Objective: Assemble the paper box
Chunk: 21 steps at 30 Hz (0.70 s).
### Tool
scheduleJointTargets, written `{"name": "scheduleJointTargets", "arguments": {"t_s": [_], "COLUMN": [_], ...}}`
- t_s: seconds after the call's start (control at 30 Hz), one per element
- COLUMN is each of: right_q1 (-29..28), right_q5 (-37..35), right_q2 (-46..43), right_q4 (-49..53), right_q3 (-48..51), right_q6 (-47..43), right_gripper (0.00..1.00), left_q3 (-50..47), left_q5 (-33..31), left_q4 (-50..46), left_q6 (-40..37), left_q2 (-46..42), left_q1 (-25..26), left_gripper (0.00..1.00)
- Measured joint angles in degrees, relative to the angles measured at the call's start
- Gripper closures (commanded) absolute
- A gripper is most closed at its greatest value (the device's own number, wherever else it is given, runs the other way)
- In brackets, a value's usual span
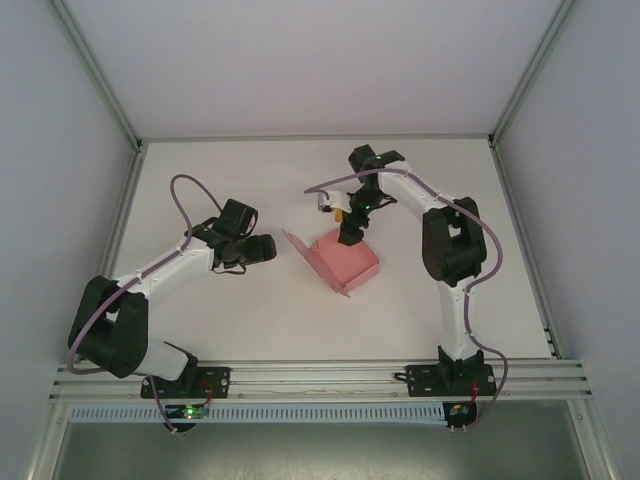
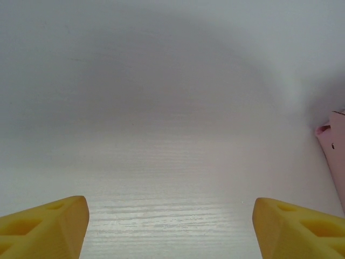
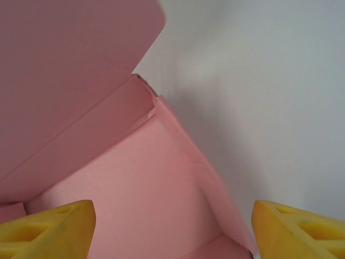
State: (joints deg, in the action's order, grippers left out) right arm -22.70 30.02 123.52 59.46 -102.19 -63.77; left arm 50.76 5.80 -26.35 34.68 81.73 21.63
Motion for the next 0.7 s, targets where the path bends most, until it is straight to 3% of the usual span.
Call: {"name": "scheduleJointTargets", "arguments": {"t_s": [0.1,0.2,0.23,0.33,0.4,0.47,0.7], "right_q1": [-1.68,-2.80,-3.04,-3.34,-3.32,-3.32,-2.89], "right_q5": [-2.60,-4.50,-5.27,-7.54,-8.79,-9.16,-13.60], "right_q2": [3.30,5.49,5.90,6.08,5.97,4.72,-6.14], "right_q4": [0.37,0.09,0.11,0.07,-0.79,-2.71,-15.96], "right_q3": [-2.10,-2.75,-2.75,-2.75,-2.25,-0.22,13.99], "right_q6": [-1.09,-1.51,-1.73,-2.25,-1.81,-0.24,7.98], "right_gripper": [0.26,0.34,0.42,0.83,0.96,1.00,1.00], "left_q3": [-0.39,-1.20,-1.49,-2.14,-2.23,-2.25,-2.25], "left_q5": [0.00,0.00,-0.04,-0.76,-1.68,-2.58,-4.37], "left_q4": [-0.04,-0.07,-0.15,-0.37,-0.87,-1.27,-1.66], "left_q6": [-0.28,-0.13,-0.11,-0.11,-0.13,-0.15,-0.13], "left_q2": [-0.04,-0.33,-0.57,-1.84,-2.93,-3.98,-6.03], "left_q1": [0.00,0.00,0.00,0.00,0.00,0.00,-0.02], "left_gripper": [0.02,0.00,0.00,0.00,0.00,0.00,0.00]}}
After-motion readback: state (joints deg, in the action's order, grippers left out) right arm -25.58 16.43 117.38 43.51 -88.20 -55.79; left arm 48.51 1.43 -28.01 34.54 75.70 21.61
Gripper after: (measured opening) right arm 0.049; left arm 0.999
